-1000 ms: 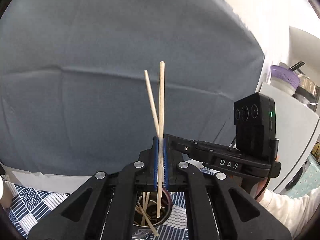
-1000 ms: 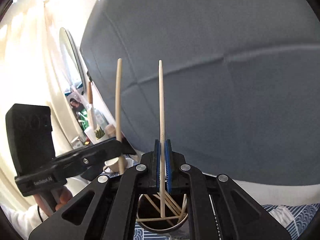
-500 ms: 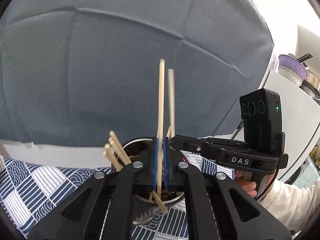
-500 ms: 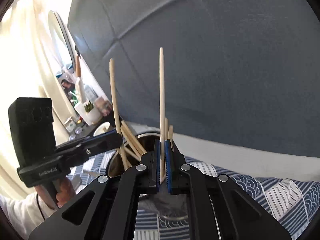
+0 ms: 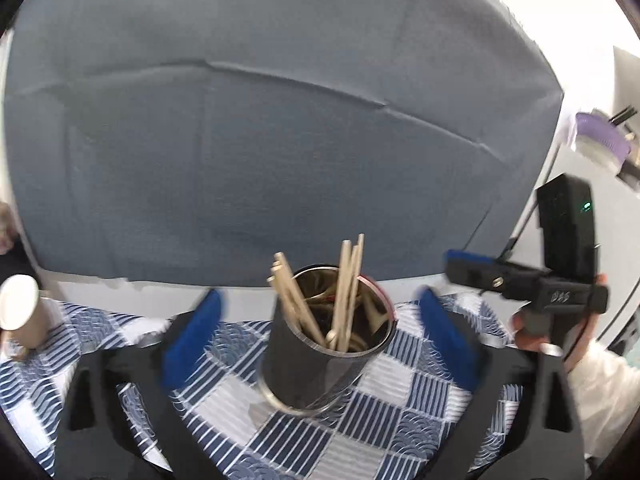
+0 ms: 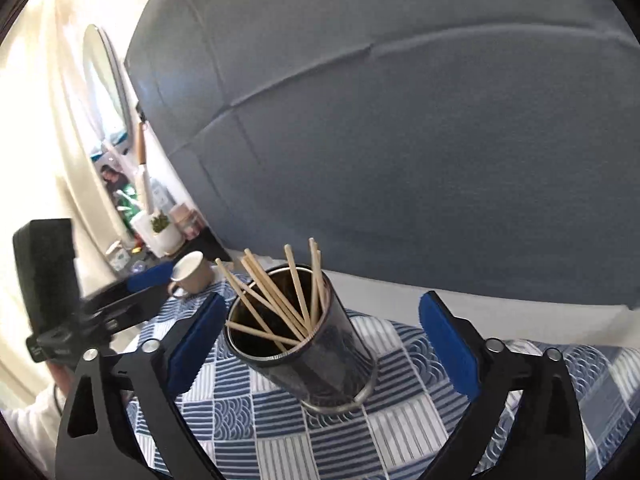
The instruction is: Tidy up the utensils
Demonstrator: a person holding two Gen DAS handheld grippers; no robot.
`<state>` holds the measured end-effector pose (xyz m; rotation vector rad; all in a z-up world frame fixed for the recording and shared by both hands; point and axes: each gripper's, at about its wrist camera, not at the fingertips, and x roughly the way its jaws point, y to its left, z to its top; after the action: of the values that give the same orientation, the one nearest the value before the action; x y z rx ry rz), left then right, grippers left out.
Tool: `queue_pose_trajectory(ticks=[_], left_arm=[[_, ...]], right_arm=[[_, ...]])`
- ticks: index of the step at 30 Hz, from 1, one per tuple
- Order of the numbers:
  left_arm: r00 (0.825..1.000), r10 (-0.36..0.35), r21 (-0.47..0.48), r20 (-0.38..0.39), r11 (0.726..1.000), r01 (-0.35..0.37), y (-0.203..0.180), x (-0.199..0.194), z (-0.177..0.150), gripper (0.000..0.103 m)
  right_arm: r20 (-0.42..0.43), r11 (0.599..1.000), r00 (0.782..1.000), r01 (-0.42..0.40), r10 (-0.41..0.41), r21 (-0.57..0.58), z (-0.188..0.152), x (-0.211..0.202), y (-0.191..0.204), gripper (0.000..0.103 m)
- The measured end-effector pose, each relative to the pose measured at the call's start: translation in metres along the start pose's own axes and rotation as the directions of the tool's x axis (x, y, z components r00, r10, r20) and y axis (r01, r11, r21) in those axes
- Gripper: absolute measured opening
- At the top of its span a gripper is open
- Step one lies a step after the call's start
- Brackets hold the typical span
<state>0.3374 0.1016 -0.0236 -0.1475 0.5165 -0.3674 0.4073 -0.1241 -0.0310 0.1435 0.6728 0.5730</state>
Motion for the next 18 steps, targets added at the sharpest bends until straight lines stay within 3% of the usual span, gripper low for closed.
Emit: queue_pose_trajectory(ticks=[2, 4, 6, 9, 14, 18], left_arm=[[1.000, 0.028, 0.009, 0.001, 1.000, -0.029, -0.003, -0.015, -0.002, 0.097], [0.999, 0.054, 0.009, -0.009, 0.999, -0.054, 0.000, -0.026, -0.006, 0.097], [0.995, 0.097, 0.025, -0.014, 0.995, -0.097, -0.005, -0.039, -0.011, 0.097], [0.983, 0.183, 0.020, -0.012, 0.983, -0.183, -0.007, -0.061, -0.021, 0.097], [0.989, 0.137, -0.012, -0.063, 0.990, -0.138, -0.020, -0.090, -0.032, 0.097], [0.984, 0.167, -0.002, -0.069, 0.986, -0.167, -0.048, -0.115, -0.046, 0.097]], right_arm=[[0.035, 0.997, 0.997, 0.071, -0.072, 0.006, -0.005, -0.016, 0.002, 0.095], [0.111, 0.987, 0.980, 0.163, -0.163, 0.009, -0.015, -0.040, 0.005, 0.095], [0.146, 0.979, 0.968, 0.206, -0.203, -0.001, -0.021, -0.051, 0.015, 0.095], [0.116, 0.974, 0.968, 0.225, -0.220, -0.031, -0.031, -0.065, 0.029, 0.095], [0.121, 0.965, 0.961, 0.257, -0.250, -0.049, -0.051, -0.103, 0.049, 0.095], [0.112, 0.963, 0.958, 0.269, -0.265, -0.027, -0.072, -0.140, 0.059, 0.095]])
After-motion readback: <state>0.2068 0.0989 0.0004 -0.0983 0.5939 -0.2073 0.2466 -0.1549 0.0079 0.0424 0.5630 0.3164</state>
